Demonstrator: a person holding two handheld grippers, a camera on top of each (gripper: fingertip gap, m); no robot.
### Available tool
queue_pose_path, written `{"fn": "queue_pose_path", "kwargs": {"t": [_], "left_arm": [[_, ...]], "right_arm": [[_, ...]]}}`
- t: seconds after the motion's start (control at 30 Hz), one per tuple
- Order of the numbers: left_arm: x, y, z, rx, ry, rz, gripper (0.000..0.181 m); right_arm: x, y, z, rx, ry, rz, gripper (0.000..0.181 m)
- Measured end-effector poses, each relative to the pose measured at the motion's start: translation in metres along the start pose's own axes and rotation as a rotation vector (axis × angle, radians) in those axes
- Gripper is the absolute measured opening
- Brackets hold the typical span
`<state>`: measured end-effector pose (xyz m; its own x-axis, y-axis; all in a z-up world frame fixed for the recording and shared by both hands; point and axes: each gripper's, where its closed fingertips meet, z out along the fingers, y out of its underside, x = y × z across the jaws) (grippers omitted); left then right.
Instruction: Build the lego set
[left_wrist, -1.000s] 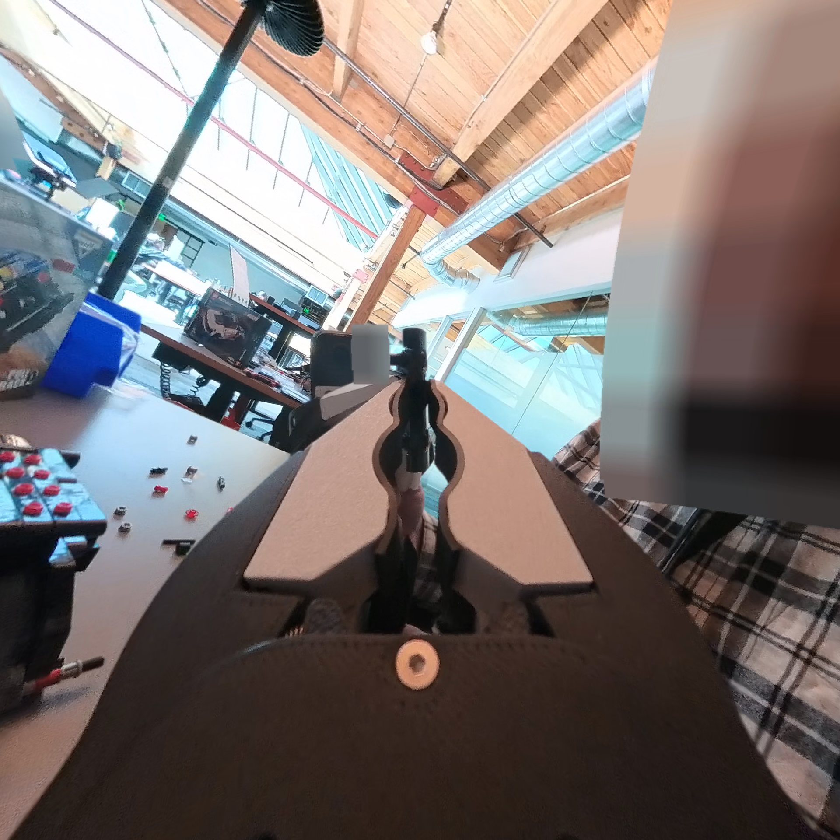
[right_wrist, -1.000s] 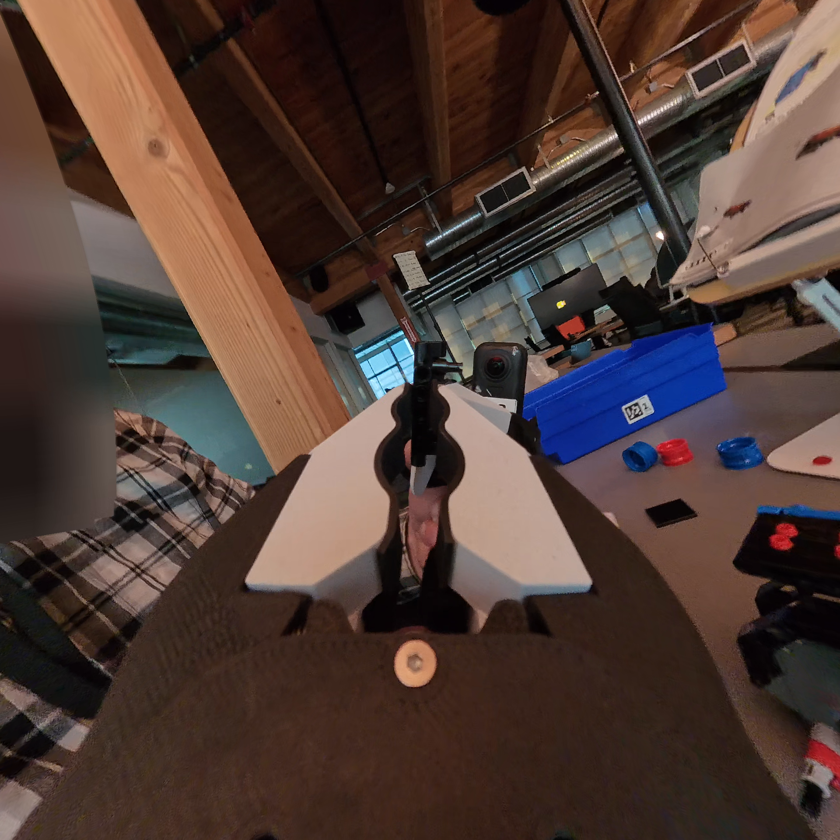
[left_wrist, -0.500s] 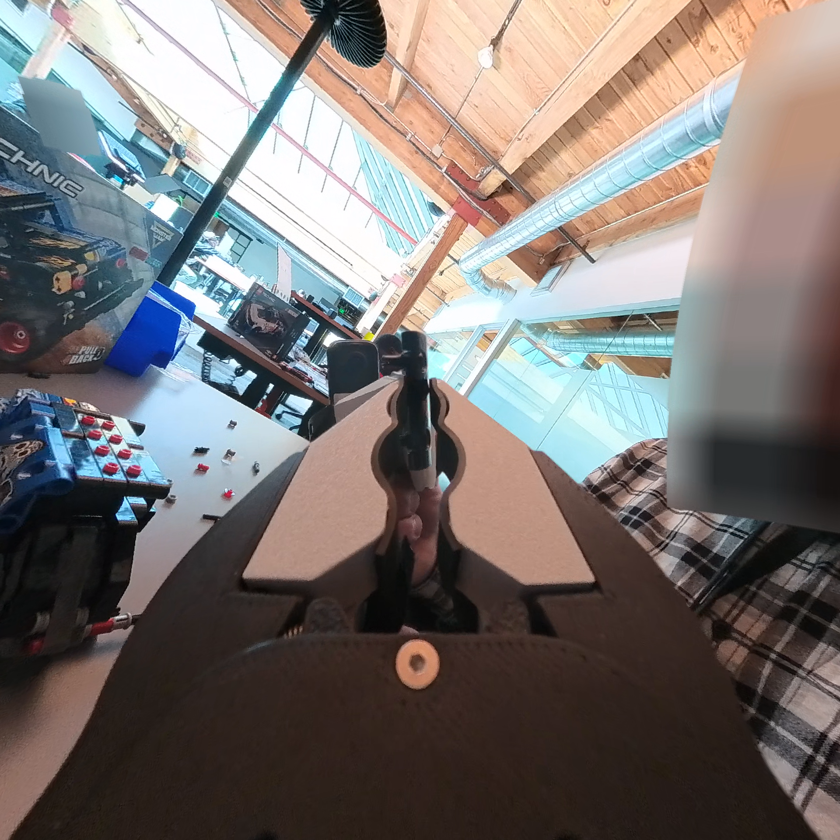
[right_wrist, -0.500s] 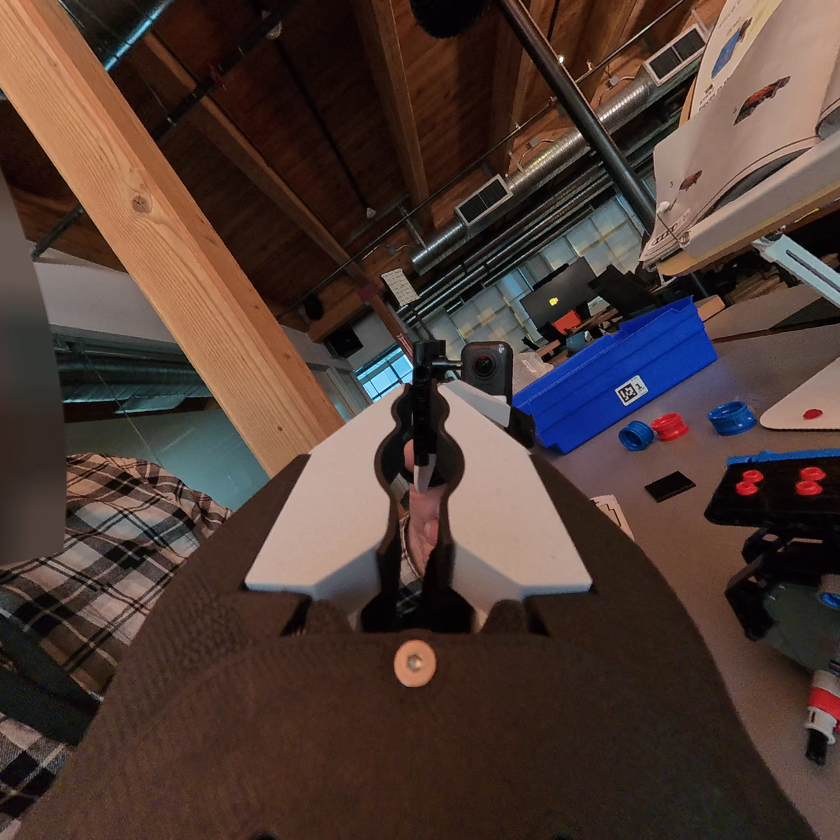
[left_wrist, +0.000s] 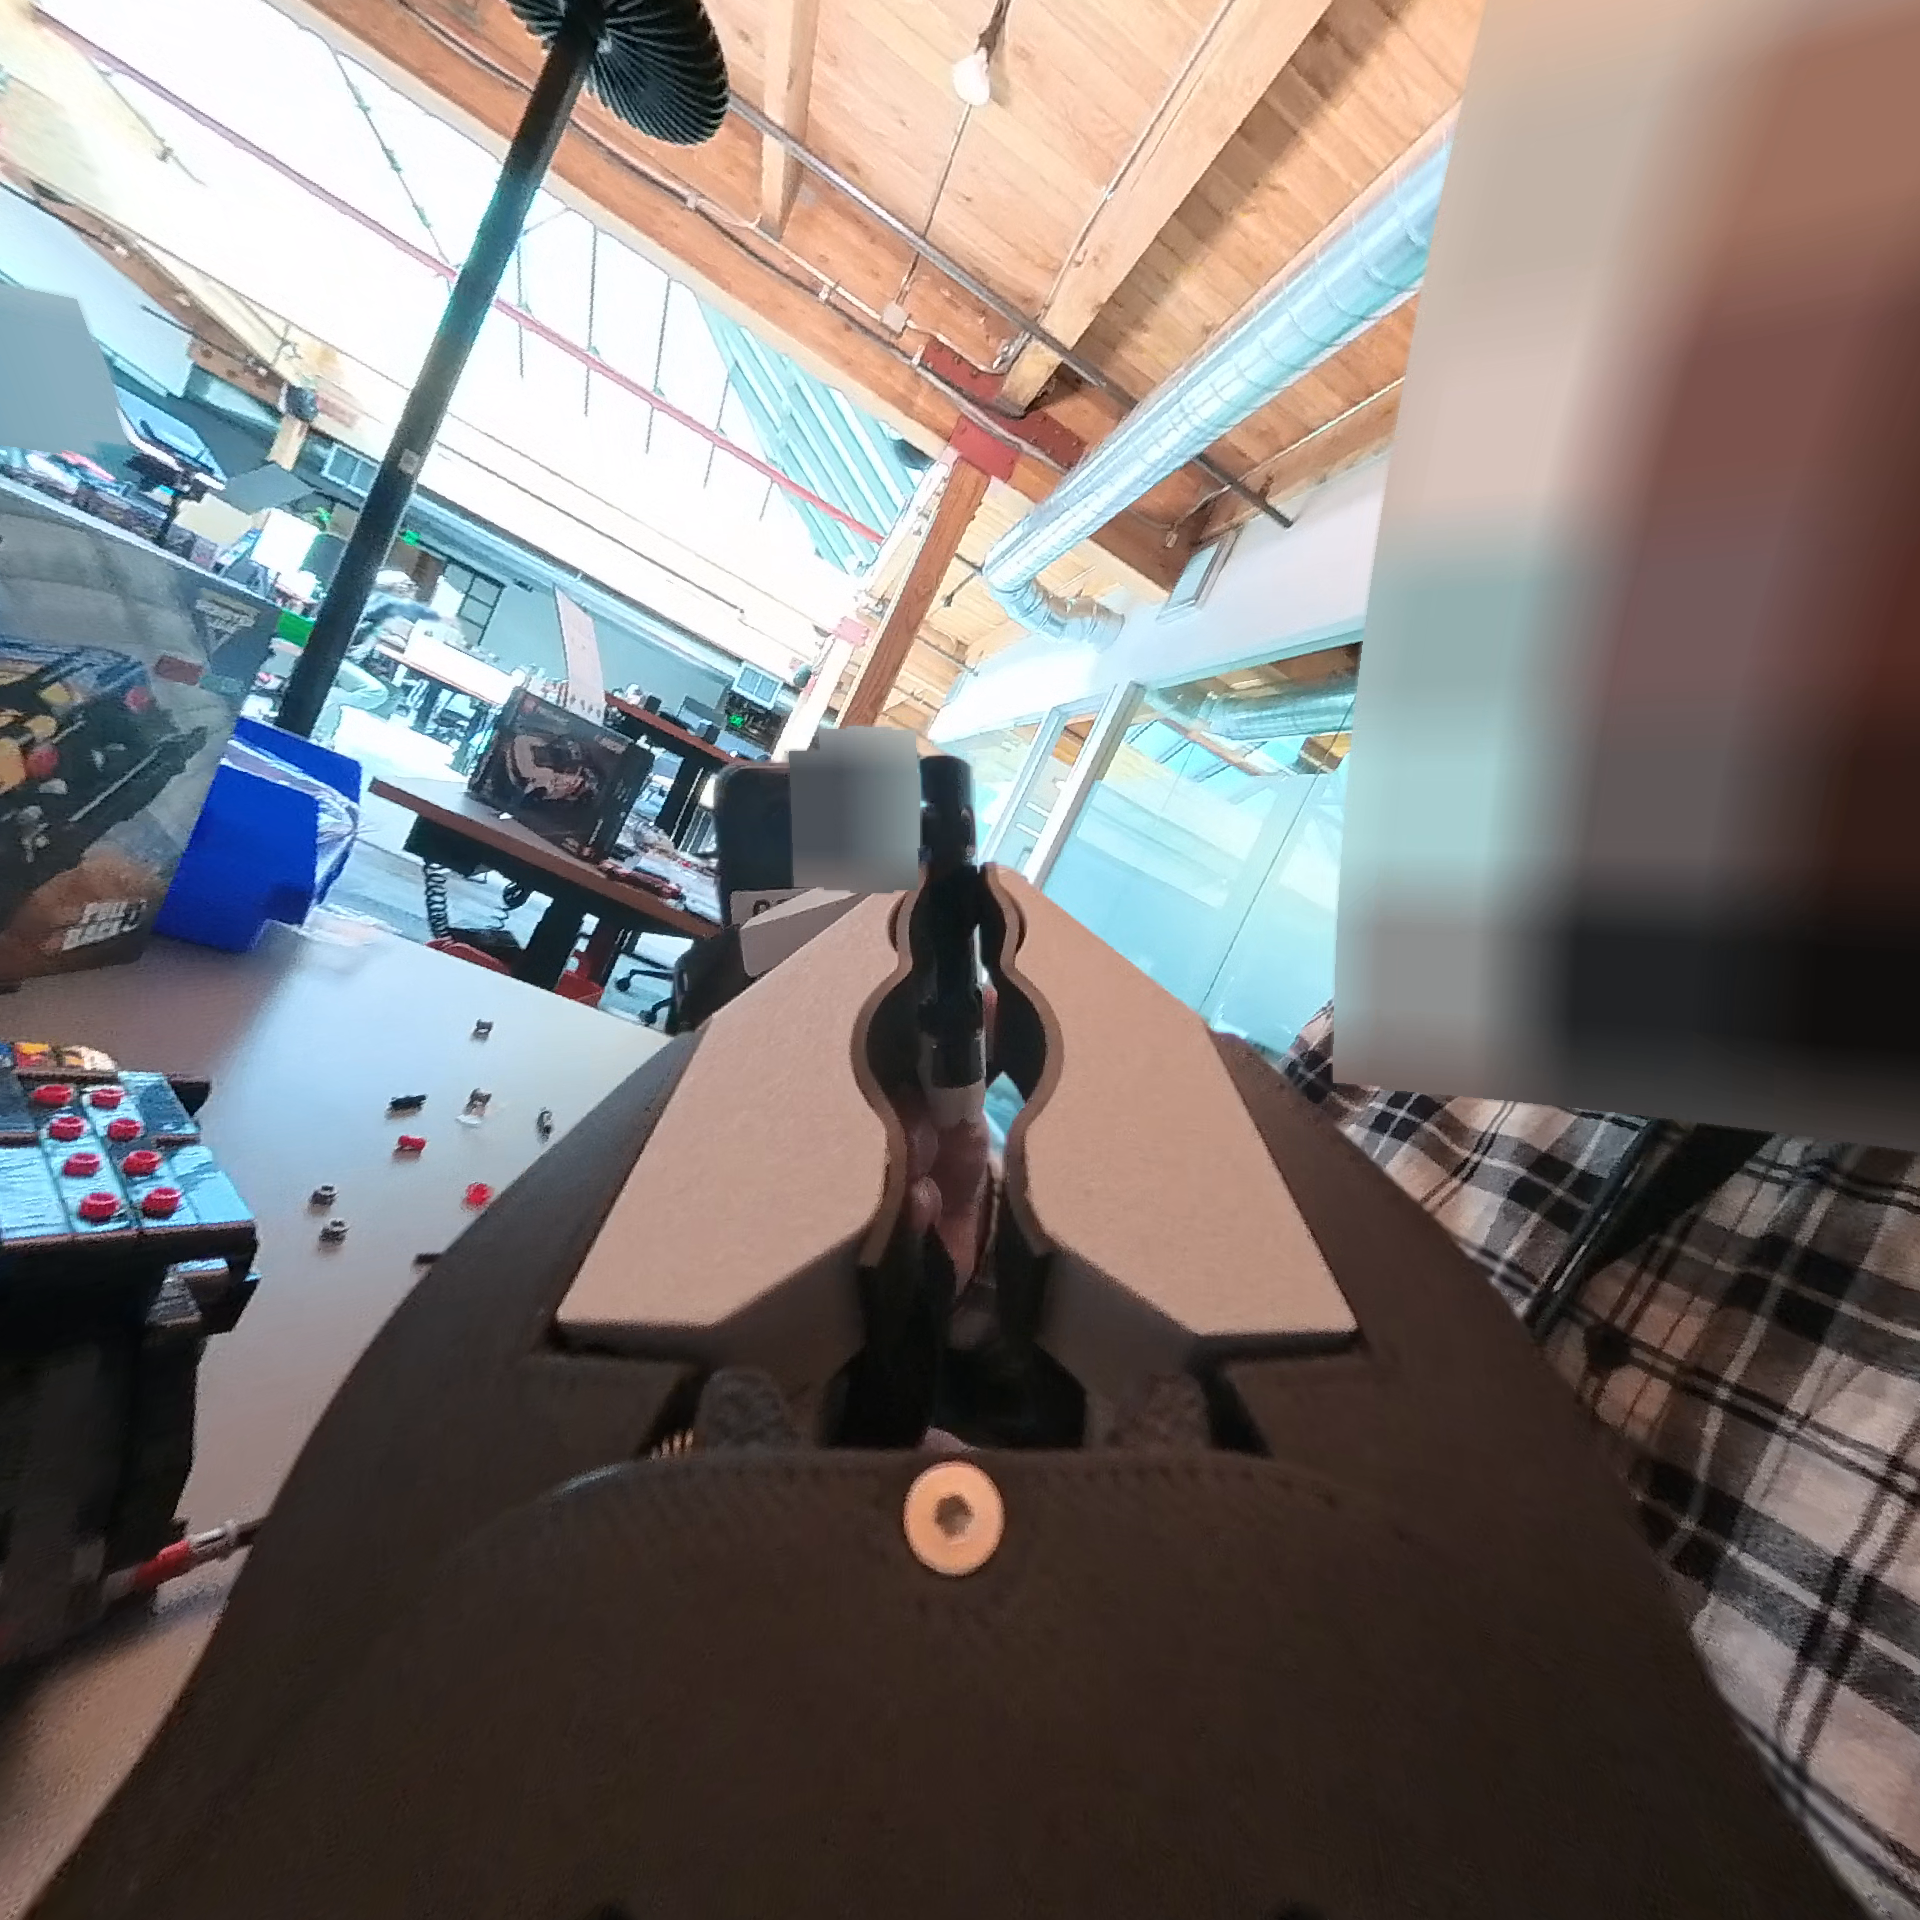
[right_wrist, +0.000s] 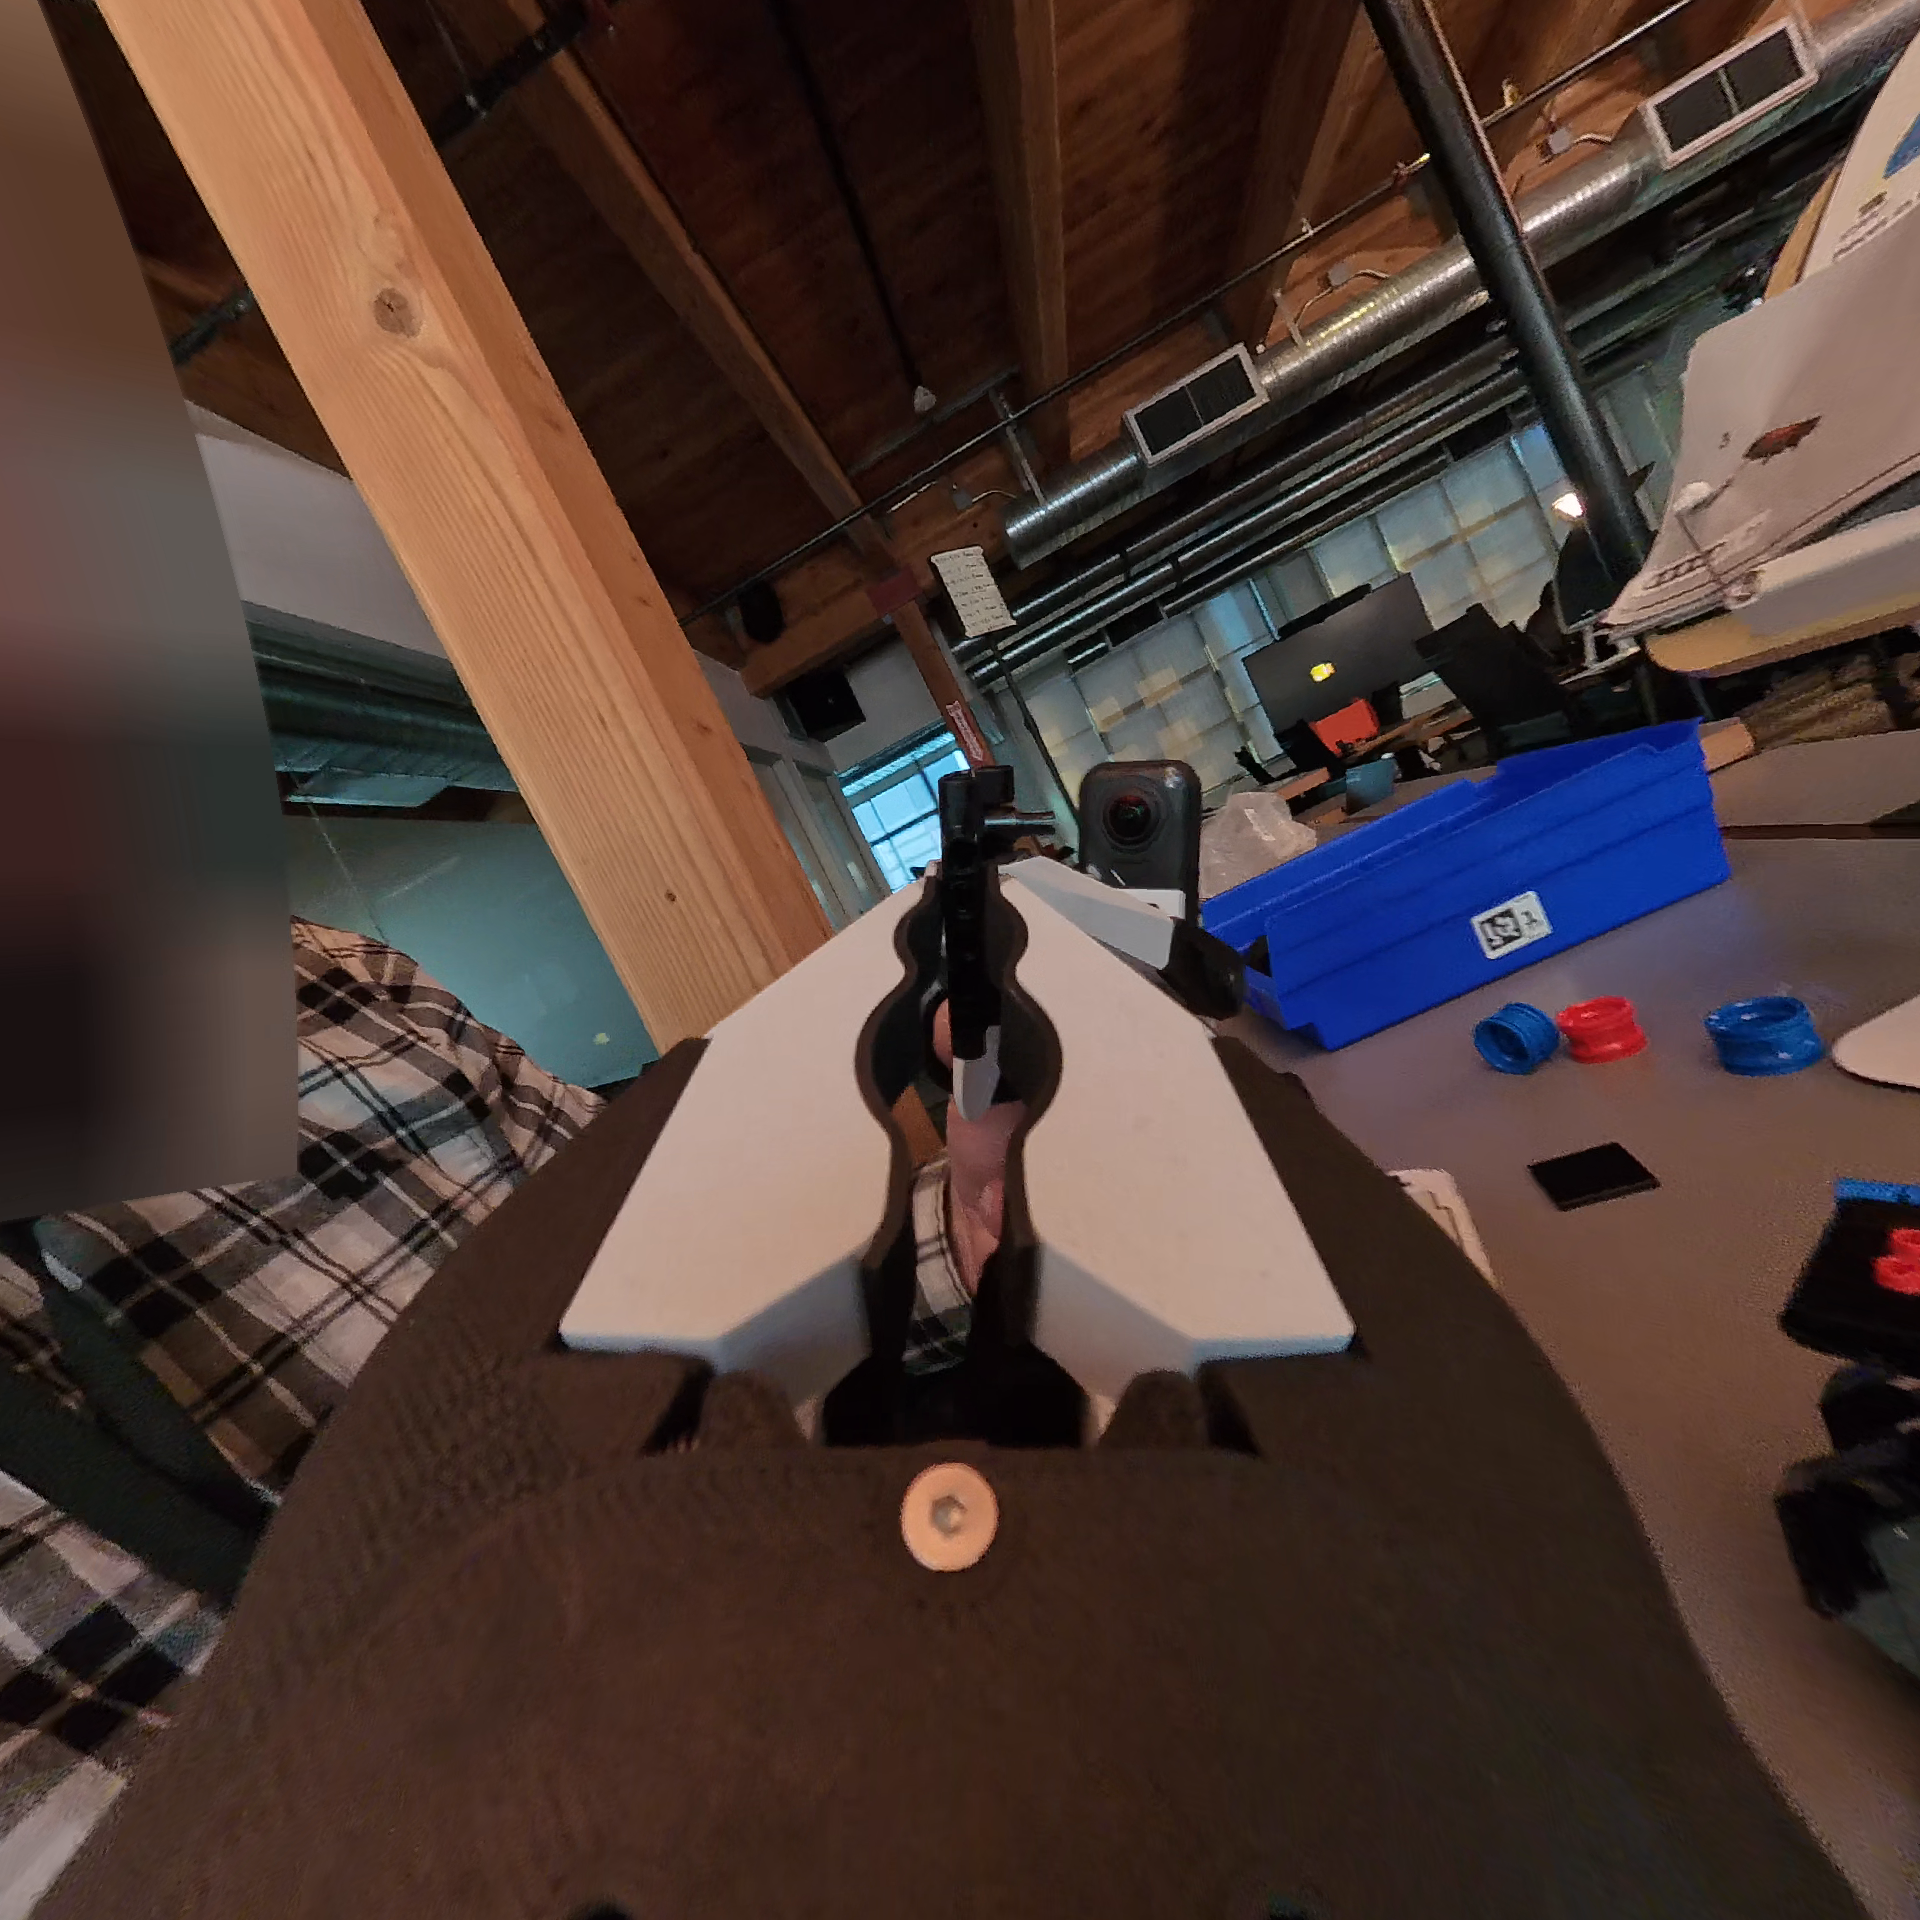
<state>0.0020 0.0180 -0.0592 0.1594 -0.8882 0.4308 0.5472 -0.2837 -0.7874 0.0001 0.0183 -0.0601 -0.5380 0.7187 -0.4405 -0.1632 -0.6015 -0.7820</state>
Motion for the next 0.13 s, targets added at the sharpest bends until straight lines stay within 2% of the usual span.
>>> {"fn": "queue_pose_path", "kwargs": {"t": [0.13], "left_arm": [[0.018,-0.011,0.005,0.118,0.059,-0.010,0.006]], "right_arm": [[-0.017,-0.009,0.010,0.042,-0.024,-0.025,0.005]]}}
